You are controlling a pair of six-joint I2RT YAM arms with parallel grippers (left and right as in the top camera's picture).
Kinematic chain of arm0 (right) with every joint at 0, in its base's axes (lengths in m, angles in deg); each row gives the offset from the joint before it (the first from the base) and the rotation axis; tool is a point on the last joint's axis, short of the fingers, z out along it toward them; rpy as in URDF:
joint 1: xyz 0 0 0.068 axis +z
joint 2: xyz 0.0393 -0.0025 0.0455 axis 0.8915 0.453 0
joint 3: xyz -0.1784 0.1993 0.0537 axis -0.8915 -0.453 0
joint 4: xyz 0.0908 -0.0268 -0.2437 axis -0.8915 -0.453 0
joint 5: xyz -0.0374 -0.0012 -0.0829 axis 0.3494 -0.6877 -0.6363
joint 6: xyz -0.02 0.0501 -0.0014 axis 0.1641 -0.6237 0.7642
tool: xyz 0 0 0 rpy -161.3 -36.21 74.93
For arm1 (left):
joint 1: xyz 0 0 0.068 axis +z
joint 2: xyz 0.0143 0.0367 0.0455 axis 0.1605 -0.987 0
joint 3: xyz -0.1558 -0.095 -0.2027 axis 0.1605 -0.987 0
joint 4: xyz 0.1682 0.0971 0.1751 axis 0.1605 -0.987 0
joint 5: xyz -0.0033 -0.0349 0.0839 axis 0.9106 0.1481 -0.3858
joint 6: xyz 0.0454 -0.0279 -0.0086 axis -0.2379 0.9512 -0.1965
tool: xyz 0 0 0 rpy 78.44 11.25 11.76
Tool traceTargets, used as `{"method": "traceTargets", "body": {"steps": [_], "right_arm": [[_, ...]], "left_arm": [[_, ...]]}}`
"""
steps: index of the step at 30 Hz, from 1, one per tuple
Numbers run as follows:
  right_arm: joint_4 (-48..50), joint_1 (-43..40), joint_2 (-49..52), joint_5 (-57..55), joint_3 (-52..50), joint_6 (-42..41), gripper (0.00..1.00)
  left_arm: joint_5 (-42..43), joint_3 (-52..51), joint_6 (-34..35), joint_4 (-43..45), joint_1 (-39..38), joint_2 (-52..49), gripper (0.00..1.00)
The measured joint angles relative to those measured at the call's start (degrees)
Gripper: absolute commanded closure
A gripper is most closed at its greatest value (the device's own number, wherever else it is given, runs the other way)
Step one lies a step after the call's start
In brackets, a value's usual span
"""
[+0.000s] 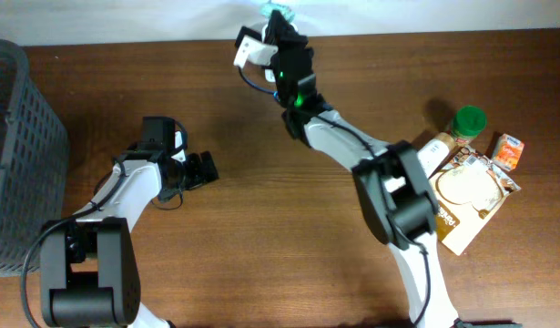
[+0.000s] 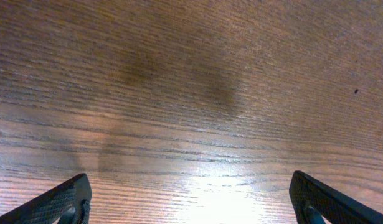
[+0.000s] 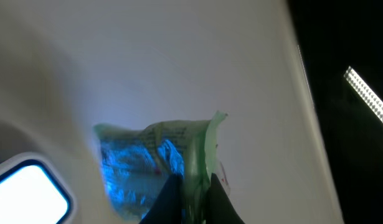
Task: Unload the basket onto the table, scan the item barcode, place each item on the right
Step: 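Hold the mint-green packet under the barcode scanner with right gripper, then carry the packet right and release it beside the bread bag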
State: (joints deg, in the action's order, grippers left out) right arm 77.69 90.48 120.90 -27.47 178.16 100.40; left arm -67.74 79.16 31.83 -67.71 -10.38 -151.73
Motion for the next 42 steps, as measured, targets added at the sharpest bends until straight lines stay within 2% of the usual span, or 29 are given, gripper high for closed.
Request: {"method": "traceTargets", "body": {"steps": [5,8,9,13,17,22,25,29,30,31,34,39,40,41,42], "right_arm": [[-19.12,0.00,-15.54,-2.80,0.20,-11.08,0.96],[-35.93,0.02,-25.70,-4.04,0.81,-23.67,0.96],[-46.25,0.02,-30.32,-4.61,0.90,-31.82,0.96],[-72.87,-0.46,-41.00,-4.94,0.85,-55.84,0.96],[-90.84,-3.23,-48.89,-4.87,0.92,-73.81,0.96],[-109.00,-11.82,-52.94,-3.30,0.94,-87.65,0.96],[-114.62,-19.67,-52.54,0.24,0.35,-91.76,0.96],[-114.73,-27.71,-51.21,4.66,-3.93,-93.29,0.94],[-114.18,-28.61,-50.58,5.81,-4.79,-92.78,0.82],[-113.66,-29.16,-49.70,7.23,-5.53,-92.08,0.74],[-112.69,-29.20,-48.13,10.84,-6.21,-89.24,0.58],[-112.32,-29.20,-48.04,18.58,-6.38,-83.27,0.53],[-112.50,-29.20,-48.09,21.70,-6.38,-81.57,0.65],[-112.65,-29.20,-48.09,23.54,-6.38,-80.50,0.96],[-112.96,-29.20,-48.11,26.08,-6.38,-79.54,0.96]], "left_arm": [[-0.02,-0.02,0.00,0.04,0.00,0.00,0.01],[-0.02,-0.07,0.02,-0.11,0.00,0.00,0.01],[-0.02,-0.07,0.02,-0.02,0.00,0.00,0.01],[-0.26,-0.13,0.02,-0.09,0.00,0.00,0.01],[-0.31,-0.15,0.02,0.00,0.00,0.00,0.01],[-0.37,-0.15,0.00,-0.02,0.00,0.00,0.01],[-0.37,-0.15,0.02,-0.04,0.00,0.00,0.01],[-0.37,-0.15,0.02,-0.02,0.00,0.00,0.01],[-0.37,-0.15,0.02,-0.02,0.00,0.00,0.01],[-0.37,-0.15,0.02,-0.02,0.00,0.00,0.01],[-0.37,-0.15,0.02,-0.02,0.00,0.00,0.01],[-0.37,-0.15,0.02,-0.02,0.00,0.00,0.01],[-0.37,-0.15,0.02,-0.02,0.00,0.00,0.01],[-0.35,-0.15,0.02,-0.02,0.00,0.00,0.01],[-0.37,-0.15,0.02,-0.02,0.00,0.00,0.01]]}}
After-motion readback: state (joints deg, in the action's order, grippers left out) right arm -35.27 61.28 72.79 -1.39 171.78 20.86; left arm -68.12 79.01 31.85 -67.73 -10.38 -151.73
